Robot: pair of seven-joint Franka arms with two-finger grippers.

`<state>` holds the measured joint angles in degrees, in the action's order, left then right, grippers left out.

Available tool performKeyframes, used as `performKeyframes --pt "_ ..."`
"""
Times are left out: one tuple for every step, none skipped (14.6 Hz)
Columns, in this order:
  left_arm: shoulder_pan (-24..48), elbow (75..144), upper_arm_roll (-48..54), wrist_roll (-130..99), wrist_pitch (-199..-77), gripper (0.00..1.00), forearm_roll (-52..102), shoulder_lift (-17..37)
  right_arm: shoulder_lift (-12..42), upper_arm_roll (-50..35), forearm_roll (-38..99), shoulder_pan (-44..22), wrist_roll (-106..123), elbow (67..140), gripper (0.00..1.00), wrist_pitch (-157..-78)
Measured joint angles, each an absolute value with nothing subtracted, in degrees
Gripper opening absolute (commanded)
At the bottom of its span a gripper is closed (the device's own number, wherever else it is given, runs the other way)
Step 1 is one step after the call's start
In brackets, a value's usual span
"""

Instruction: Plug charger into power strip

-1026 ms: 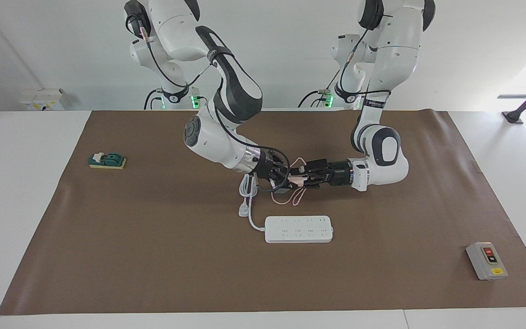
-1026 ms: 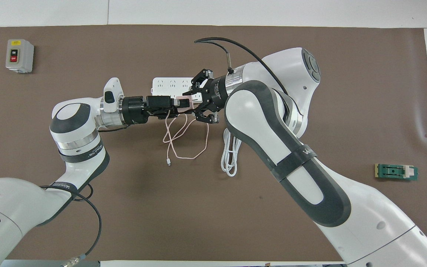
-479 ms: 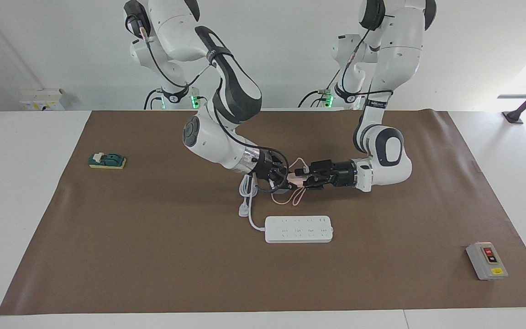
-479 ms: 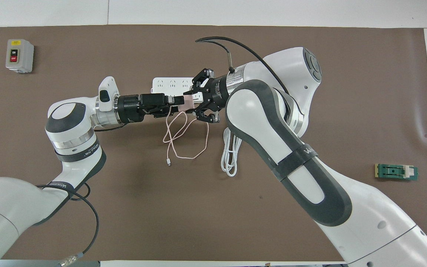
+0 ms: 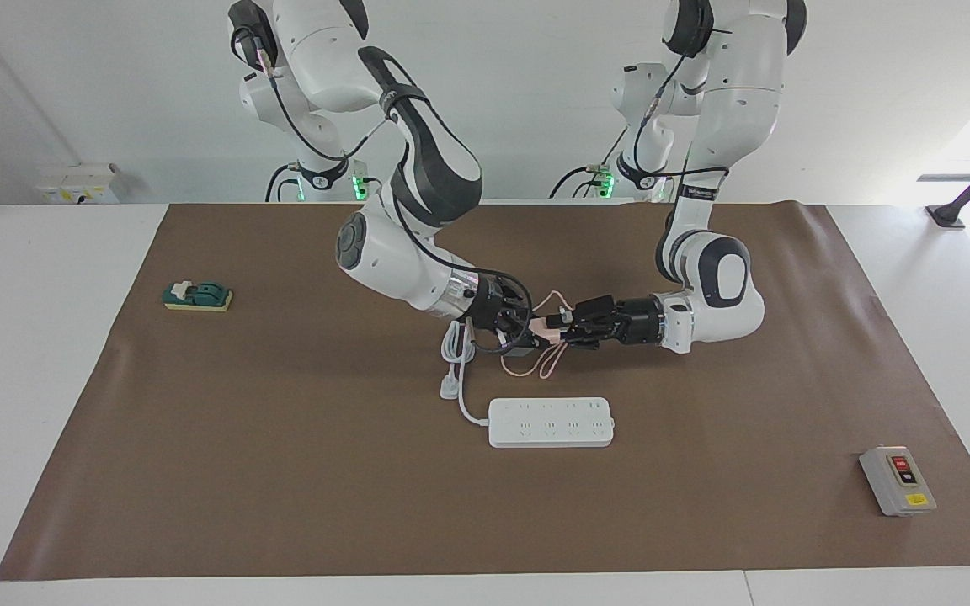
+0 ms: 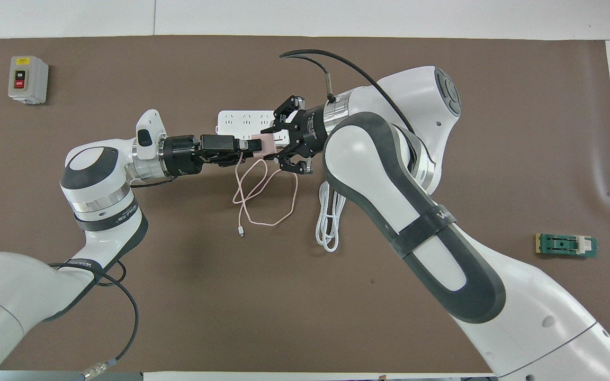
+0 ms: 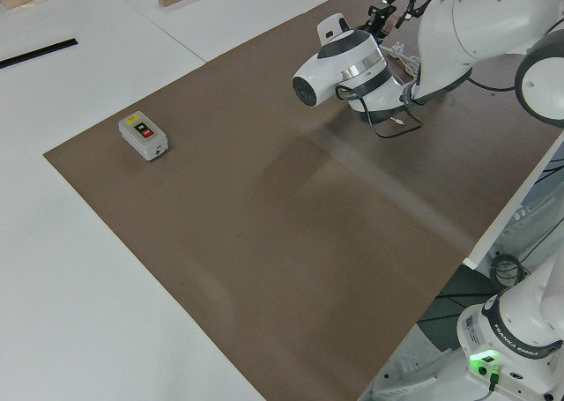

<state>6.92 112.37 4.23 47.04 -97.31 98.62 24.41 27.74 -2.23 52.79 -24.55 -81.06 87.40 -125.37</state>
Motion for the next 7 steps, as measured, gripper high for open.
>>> performKeyframes --pt "6.9 112.4 4.2 47.4 -97.3 0.0 98.6 24.4 27.7 -2.2 52.8 -24.6 -81.3 87.4 0.0 -125.3" --pt "6.9 112.4 4.2 47.4 -97.3 0.0 98.6 24.4 27.7 -2.2 52.8 -24.6 -81.3 87.4 0.0 -125.3" --pt "6.9 112.4 4.2 47.5 -97.3 0.0 98.6 24.4 27.7 -2.2 52.8 -24.6 -81.3 87.4 0.99 -125.3" --pt "6.9 112.4 4.2 47.6 -97.3 0.0 98.6 24.3 27.7 -2.2 52.8 -24.6 -81.7 87.4 1.0 -125.3" --pt "6.9 112.4 4.2 47.6 -97.4 0.0 98.4 24.1 27.8 -2.2 52.8 -24.6 -82.6 87.4 1.0 -125.5" --pt "6.9 112.2 4.0 47.6 -97.8 0.0 97.3 23.8 27.8 -2.2 52.8 -24.6 -83.5 87.4 1.0 -125.6" --pt "6.9 111.7 3.5 47.6 -98.8 0.0 94.6 23.2 27.8 -2.1 52.8 -24.6 -84.1 87.4 1.0 -125.6"
